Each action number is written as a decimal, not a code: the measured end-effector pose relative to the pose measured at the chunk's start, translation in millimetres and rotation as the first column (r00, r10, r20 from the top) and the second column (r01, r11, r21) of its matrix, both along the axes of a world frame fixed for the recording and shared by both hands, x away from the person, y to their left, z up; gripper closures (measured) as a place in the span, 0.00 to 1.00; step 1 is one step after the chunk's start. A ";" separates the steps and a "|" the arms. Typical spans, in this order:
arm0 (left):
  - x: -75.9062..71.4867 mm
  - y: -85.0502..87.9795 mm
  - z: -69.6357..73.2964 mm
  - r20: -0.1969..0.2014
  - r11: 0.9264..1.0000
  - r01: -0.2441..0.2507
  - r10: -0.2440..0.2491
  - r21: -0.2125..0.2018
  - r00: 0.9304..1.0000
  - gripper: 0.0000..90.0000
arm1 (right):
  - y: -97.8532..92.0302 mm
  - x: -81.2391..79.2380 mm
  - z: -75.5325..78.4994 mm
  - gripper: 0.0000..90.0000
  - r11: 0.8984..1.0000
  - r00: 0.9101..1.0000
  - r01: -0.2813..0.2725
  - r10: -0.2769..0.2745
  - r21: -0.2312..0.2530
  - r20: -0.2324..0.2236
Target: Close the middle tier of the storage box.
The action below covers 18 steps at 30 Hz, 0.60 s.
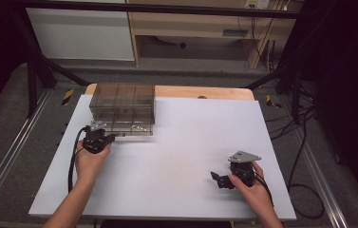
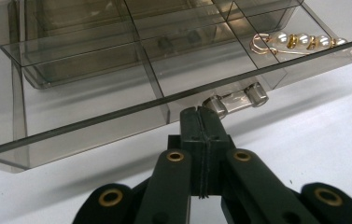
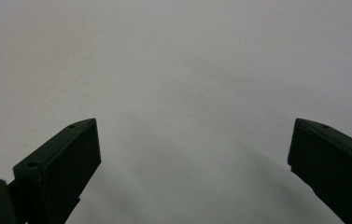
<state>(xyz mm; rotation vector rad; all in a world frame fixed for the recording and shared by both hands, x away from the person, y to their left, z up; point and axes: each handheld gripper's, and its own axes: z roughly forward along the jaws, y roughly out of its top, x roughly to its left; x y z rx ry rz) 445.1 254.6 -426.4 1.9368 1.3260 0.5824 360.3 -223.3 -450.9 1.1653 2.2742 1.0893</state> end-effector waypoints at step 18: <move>7.8 5.0 3.9 -0.006 1.000 -0.017 0.017 0.010 1.000 1.00 | -0.8 0.3 -0.7 0.03 1.000 1.000 0.005 -0.005 0.003 -0.005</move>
